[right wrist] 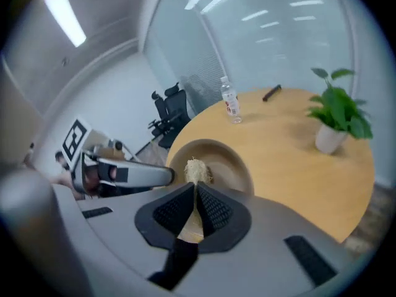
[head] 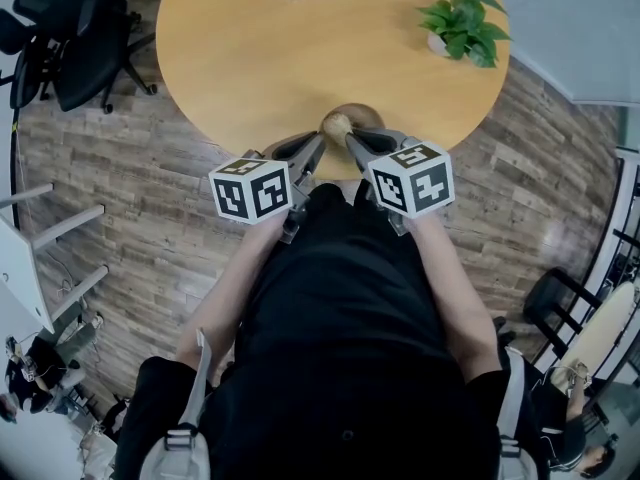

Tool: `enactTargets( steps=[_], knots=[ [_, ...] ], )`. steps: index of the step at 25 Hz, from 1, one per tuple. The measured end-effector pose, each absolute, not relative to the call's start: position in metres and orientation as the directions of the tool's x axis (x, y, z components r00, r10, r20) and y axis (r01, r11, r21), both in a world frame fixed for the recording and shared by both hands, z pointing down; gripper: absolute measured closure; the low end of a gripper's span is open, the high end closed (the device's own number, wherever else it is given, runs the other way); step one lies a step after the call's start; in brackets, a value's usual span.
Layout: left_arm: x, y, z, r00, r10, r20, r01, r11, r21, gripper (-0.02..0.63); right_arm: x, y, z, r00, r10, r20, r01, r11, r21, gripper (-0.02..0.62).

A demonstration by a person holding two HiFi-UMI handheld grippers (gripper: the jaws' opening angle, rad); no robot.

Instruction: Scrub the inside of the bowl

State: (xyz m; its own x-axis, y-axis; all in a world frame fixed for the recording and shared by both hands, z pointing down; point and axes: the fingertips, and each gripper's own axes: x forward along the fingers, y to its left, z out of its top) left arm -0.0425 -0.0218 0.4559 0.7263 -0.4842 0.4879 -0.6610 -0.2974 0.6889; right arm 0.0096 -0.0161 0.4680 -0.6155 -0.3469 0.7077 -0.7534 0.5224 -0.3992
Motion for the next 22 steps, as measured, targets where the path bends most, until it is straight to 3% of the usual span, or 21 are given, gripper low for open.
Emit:
enactTargets(
  steps=[4,8,13,18,22],
  knots=[
    [-0.044,-0.025,0.455,0.719,-0.492,0.491,-0.672,-0.313,0.671,0.588,0.01,-0.023,0.462,-0.702,-0.377,0.604,-0.71,0.301,-0.637,0.569],
    [-0.046,-0.03,0.454,0.704,-0.517,0.487,-0.682,-0.298,0.668,0.588,0.012,-0.034,0.446,-0.761,-0.474,0.444,-0.518,0.03,-0.855,0.571],
    [-0.051,-0.032,0.456,0.673,-0.542,0.504,-0.713,-0.293,0.637,0.588,0.029,-0.041,0.447,-0.716,-0.558,0.42,-0.436,-0.113,-0.893,0.571],
    [-0.047,-0.03,0.451,0.685,-0.535,0.495,-0.707,-0.32,0.631,0.588,0.029,-0.04,0.447,-0.694,-0.568,0.442,-0.474,-0.102,-0.874,0.571],
    [-0.04,-0.028,0.445,0.704,-0.522,0.483,-0.693,-0.354,0.628,0.588,0.02,-0.036,0.444,-0.691,-0.518,0.504,-0.646,0.131,-0.752,0.571]
  ],
)
